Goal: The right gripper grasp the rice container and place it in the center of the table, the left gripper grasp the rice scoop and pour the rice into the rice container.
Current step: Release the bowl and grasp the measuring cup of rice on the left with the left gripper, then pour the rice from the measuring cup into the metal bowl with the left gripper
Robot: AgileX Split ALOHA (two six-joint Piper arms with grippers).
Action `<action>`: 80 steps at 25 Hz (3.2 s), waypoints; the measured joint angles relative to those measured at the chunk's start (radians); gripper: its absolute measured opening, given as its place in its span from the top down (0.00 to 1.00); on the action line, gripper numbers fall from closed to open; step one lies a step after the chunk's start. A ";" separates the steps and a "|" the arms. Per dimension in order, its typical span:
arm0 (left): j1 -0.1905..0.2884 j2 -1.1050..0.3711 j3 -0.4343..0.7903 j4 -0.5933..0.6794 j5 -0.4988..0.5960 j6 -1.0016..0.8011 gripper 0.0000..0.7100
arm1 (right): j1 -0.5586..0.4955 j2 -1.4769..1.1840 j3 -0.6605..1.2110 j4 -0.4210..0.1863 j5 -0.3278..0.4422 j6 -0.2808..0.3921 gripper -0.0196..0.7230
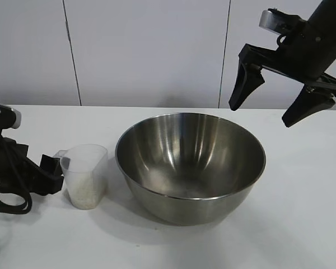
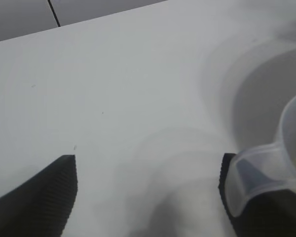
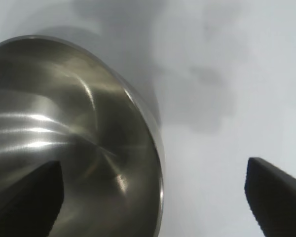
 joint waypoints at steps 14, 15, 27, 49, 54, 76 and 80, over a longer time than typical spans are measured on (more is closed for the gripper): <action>0.000 -0.004 -0.001 0.002 0.000 -0.014 0.97 | 0.000 0.000 0.000 -0.001 -0.001 0.000 0.04; 0.000 -0.013 -0.001 0.002 0.001 -0.014 0.98 | 0.000 0.000 0.000 -0.002 -0.001 0.000 0.04; 0.000 -0.121 -0.001 0.071 0.004 -0.013 0.99 | 0.000 0.000 0.000 -0.003 -0.001 0.000 0.04; -0.123 -0.461 -0.405 0.042 0.866 0.450 0.99 | 0.000 0.000 0.000 -0.004 0.000 0.000 0.04; -0.163 -0.453 -0.478 0.025 0.952 0.606 0.99 | 0.000 0.000 0.000 -0.004 0.000 0.000 0.04; -0.332 -0.279 -0.598 0.035 0.992 1.175 0.99 | 0.000 0.000 0.000 -0.065 0.002 0.054 0.04; -0.332 -0.267 -0.598 0.147 0.932 1.325 0.99 | 0.000 0.000 0.000 -0.081 0.002 0.064 0.04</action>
